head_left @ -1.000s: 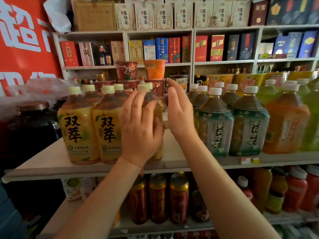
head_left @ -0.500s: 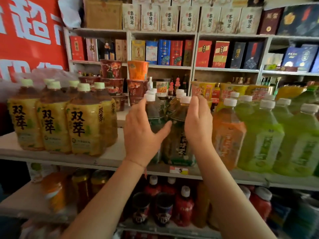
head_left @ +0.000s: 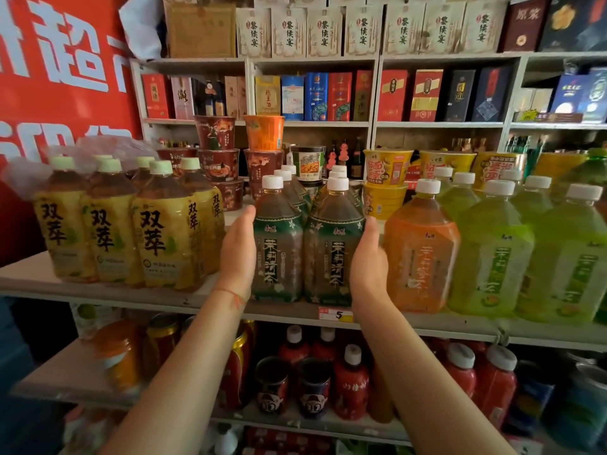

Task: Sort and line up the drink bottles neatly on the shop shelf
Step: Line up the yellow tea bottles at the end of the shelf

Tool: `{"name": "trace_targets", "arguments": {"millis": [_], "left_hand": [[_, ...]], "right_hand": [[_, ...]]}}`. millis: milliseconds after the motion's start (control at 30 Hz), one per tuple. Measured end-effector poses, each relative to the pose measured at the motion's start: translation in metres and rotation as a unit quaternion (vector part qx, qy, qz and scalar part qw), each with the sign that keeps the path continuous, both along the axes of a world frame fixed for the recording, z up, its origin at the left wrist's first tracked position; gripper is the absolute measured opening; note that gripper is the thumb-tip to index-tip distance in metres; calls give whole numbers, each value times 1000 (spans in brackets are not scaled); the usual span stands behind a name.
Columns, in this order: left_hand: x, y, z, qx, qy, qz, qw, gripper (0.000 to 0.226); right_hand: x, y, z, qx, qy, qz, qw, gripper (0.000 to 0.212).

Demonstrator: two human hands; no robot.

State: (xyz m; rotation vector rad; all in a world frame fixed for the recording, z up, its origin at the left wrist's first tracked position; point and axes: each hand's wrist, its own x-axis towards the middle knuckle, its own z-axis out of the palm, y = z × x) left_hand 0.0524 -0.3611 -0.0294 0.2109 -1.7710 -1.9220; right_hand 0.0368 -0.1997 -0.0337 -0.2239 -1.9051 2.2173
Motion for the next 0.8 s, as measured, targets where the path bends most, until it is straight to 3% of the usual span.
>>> {"name": "trace_targets", "arguments": {"millis": [67,200,400,467,533,633,733,800], "left_hand": [[5,3,5,-5,9,9,1000,65],[4,-4,2,-12,0,11,1000,76],[2,-9,1,-27,21,8,999,38],[3,-8,-1,-41,37,31,998,32],[5,-8,-5,-79,64,69,992,27],[6,-5,-9,-207,185,152,949,36],[10,18,-6,-373,327,212,842,42],[16,46,-4,-416,372,214,802,35]], "right_hand": [[2,-3,1,1,1,-8,1000,71],[1,-8,-1,10,-8,-19,1000,74],[-1,-16,0,29,-10,-37,999,79],[1,-16,-2,51,16,-51,997,75],[6,-17,-3,100,100,-73,987,58],[12,-19,0,230,267,-108,930,43],[13,-1,9,335,413,-183,827,42],[8,25,14,350,471,-240,773,39]]}}
